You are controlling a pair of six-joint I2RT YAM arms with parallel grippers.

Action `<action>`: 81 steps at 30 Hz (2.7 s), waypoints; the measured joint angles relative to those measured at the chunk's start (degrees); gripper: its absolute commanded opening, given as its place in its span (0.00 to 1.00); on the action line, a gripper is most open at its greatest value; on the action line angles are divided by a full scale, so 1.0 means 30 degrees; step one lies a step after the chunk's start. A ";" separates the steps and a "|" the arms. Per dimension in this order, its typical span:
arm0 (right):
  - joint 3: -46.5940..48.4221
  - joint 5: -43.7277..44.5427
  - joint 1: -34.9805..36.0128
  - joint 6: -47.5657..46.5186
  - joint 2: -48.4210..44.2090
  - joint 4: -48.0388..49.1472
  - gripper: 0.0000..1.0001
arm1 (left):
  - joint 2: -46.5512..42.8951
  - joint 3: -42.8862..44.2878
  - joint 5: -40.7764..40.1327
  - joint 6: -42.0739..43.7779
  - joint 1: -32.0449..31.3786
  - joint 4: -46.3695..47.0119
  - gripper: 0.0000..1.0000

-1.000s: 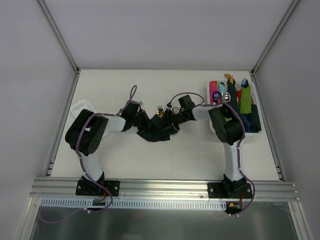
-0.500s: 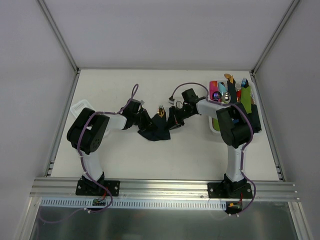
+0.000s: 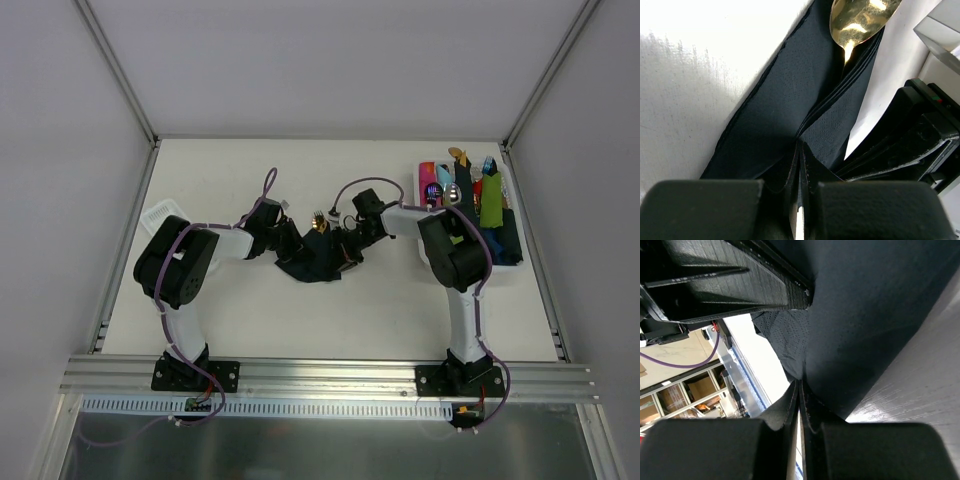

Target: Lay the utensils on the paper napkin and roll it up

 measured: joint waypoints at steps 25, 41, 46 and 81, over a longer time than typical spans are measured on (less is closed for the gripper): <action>-0.4532 -0.0750 -0.0787 0.3694 -0.5326 0.3708 0.16 | -0.0867 -0.0969 -0.0036 0.1056 -0.0896 0.0000 0.00; -0.2222 0.3847 -0.1916 0.0138 -0.2980 0.1319 0.38 | -0.0860 -0.0699 -0.0029 0.1902 -0.0918 -0.0444 0.00; -0.2499 0.2834 -0.1909 0.0991 -0.2528 0.1807 0.34 | -0.0809 -0.0568 -0.0015 0.1996 -0.0918 -0.0634 0.00; -0.0736 0.1734 -0.1443 0.1843 -0.4058 0.2645 0.17 | -0.0211 0.0634 0.0510 0.3614 -0.1144 -0.2142 0.00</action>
